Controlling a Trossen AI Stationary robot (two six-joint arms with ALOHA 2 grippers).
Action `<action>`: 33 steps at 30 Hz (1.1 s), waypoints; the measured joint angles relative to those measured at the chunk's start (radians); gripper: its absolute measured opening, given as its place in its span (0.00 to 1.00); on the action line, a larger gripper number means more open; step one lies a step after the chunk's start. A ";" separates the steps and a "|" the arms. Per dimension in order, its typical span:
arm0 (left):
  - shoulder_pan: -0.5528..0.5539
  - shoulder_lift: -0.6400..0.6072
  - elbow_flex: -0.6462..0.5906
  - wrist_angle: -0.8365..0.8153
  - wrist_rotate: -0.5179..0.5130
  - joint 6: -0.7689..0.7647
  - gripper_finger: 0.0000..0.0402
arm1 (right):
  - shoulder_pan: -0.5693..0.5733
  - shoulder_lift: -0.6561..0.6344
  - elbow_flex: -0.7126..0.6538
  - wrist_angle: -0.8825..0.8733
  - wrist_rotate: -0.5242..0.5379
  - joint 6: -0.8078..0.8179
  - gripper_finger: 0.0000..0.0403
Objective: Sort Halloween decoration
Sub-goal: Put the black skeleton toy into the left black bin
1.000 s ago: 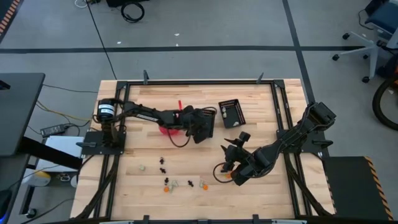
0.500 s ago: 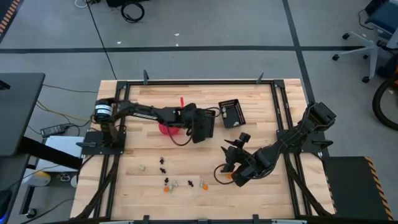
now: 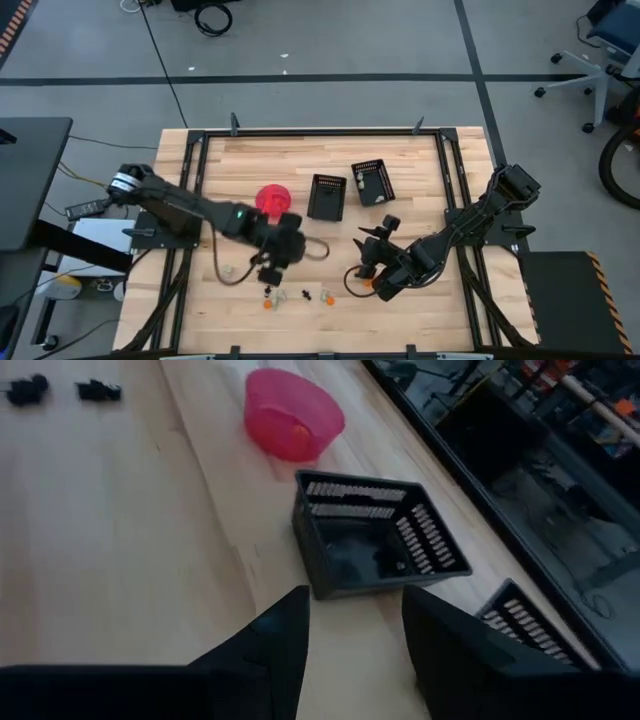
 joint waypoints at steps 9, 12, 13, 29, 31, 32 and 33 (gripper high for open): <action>-0.133 0.087 -0.001 0.034 -0.045 -0.263 0.35 | 0.000 0.000 0.001 0.030 -0.012 -0.035 0.41; -0.140 0.155 -0.001 0.084 -0.053 -0.304 0.35 | -0.001 0.000 0.001 0.031 -0.014 -0.036 0.41; -0.140 0.179 -0.001 0.109 -0.046 -0.317 0.35 | -0.001 0.000 0.001 0.032 -0.014 -0.036 0.41; -0.164 0.393 0.004 0.277 -0.057 -0.164 0.35 | -0.001 0.000 0.001 0.041 -0.016 -0.037 0.41; -0.170 0.406 0.005 0.283 -0.057 -0.155 0.34 | -0.001 0.000 0.001 0.041 -0.016 -0.037 0.41; -0.174 0.412 0.005 0.281 -0.057 -0.152 0.34 | -0.001 0.000 0.001 0.042 -0.016 -0.037 0.41; -0.176 0.416 0.004 0.276 -0.057 -0.150 0.32 | -0.001 0.000 0.001 0.042 -0.016 -0.037 0.41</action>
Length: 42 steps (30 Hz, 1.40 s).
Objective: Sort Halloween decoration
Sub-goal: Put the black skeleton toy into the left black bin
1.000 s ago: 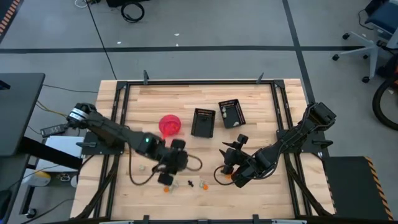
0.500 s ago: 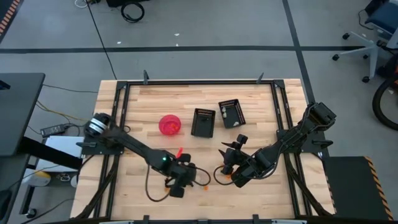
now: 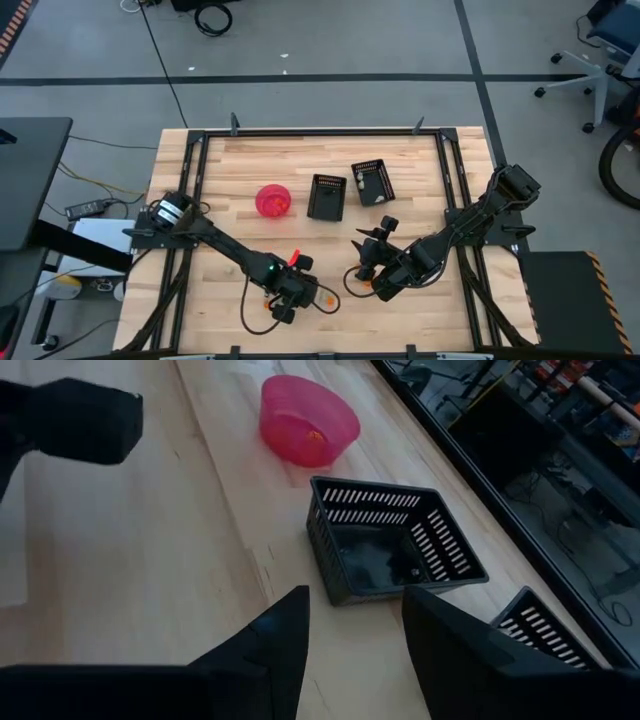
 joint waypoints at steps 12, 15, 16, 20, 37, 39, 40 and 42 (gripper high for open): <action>-0.007 0.019 0.004 0.007 0.012 -0.019 0.03 | 0.000 0.000 0.000 0.003 -0.001 0.000 0.41; -0.007 0.019 0.003 0.007 0.013 -0.022 0.03 | 0.000 0.000 0.000 0.003 -0.001 0.000 0.41; -0.007 0.015 0.002 0.007 0.014 -0.023 0.03 | 0.000 0.000 0.000 0.002 -0.001 0.000 0.41; 0.002 -0.010 -0.003 -0.010 0.013 -0.022 0.03 | 0.000 0.000 0.000 -0.001 -0.001 0.000 0.41; 0.166 -0.191 -0.002 -0.101 -0.260 0.074 0.03 | 0.000 0.000 -0.001 -0.013 -0.014 0.010 0.41; 0.209 -0.190 -0.002 -0.100 -0.262 0.092 0.03 | 0.000 0.000 -0.001 -0.012 -0.016 0.010 0.41; 0.233 -0.190 -0.002 -0.099 -0.262 0.094 0.03 | 0.000 0.000 -0.001 -0.012 -0.016 0.009 0.41; 0.282 -0.189 -0.006 -0.073 -0.262 0.104 0.04 | 0.000 0.000 -0.001 -0.012 -0.018 0.009 0.41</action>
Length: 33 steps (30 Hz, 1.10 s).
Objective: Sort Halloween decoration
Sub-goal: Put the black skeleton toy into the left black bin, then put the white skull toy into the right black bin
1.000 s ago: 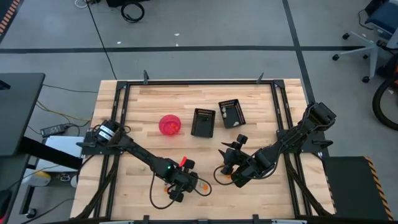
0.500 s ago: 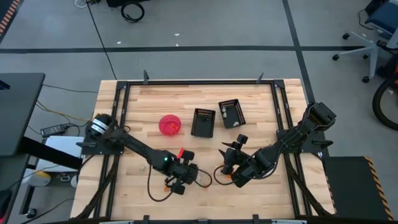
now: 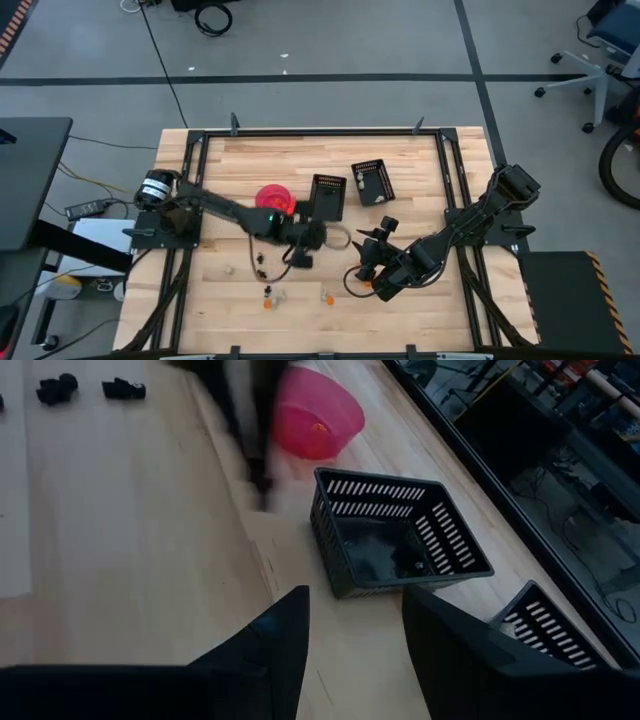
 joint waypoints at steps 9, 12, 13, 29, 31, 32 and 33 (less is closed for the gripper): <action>0.173 0.015 0.000 0.128 0.083 0.034 0.05 | 0.000 0.000 0.000 0.000 0.000 -0.007 0.41; 0.231 0.025 -0.002 0.135 0.090 0.007 0.05 | 0.000 0.000 0.000 0.000 0.000 -0.006 0.41; 0.246 0.028 -0.002 0.141 0.094 0.000 0.06 | 0.000 0.000 0.000 0.000 0.000 -0.007 0.41; 0.247 0.015 -0.002 0.150 0.109 0.040 0.35 | 0.000 0.000 0.000 -0.001 -0.001 -0.009 0.41; 0.224 -0.001 -0.002 0.150 0.108 0.080 0.35 | 0.000 0.000 0.000 -0.002 -0.001 -0.009 0.41; 0.208 -0.012 -0.002 0.143 0.108 0.105 0.35 | 0.000 0.000 0.000 -0.001 -0.001 -0.009 0.41; 0.188 -0.021 -0.002 0.125 0.109 0.130 0.35 | 0.000 0.000 0.000 -0.001 -0.001 -0.009 0.41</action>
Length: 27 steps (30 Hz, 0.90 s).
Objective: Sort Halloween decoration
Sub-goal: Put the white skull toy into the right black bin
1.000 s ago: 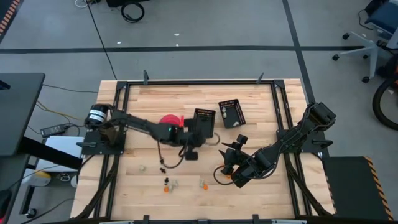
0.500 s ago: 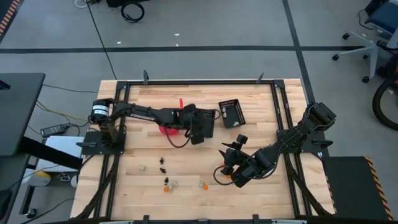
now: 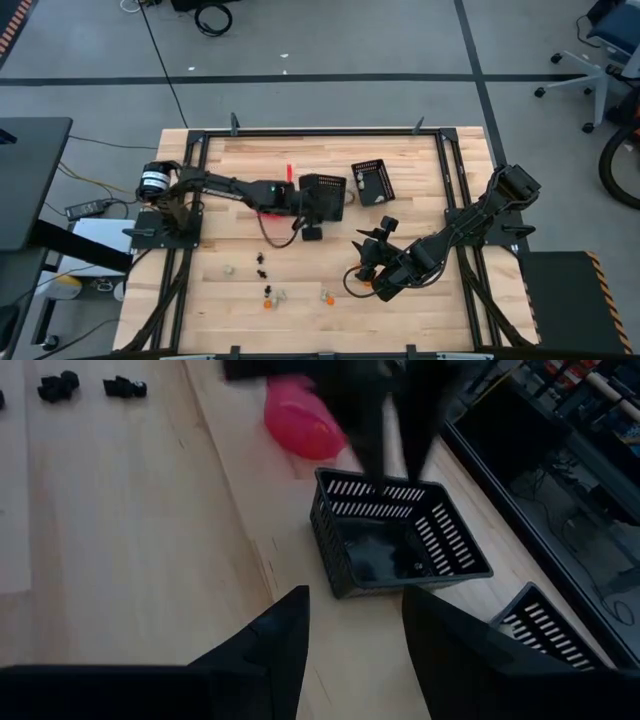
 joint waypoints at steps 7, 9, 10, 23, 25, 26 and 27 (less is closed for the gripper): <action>-0.167 -0.067 0.001 -0.222 0.078 0.033 0.35 | 0.000 0.000 0.000 0.008 -0.063 -0.017 0.41; -0.212 -0.071 0.001 -0.286 0.109 -0.039 0.35 | 0.000 0.002 0.000 0.015 -0.071 -0.019 0.41; -0.232 -0.071 0.001 -0.314 0.126 -0.080 0.35 | 0.000 0.003 0.000 0.016 -0.072 -0.019 0.41; -0.443 -0.065 0.001 -0.606 0.162 -0.280 0.35 | 0.000 0.003 0.000 0.066 -0.079 -0.047 0.41; -0.446 -0.065 0.001 -0.608 0.150 -0.275 0.35 | 0.000 0.003 0.000 0.069 -0.079 -0.050 0.41; -0.449 -0.065 0.001 -0.594 0.149 -0.266 0.35 | 0.000 0.003 0.000 0.068 -0.079 -0.051 0.41; -0.452 -0.065 0.001 -0.577 0.151 -0.257 0.35 | 0.000 0.003 0.000 0.068 -0.079 -0.052 0.41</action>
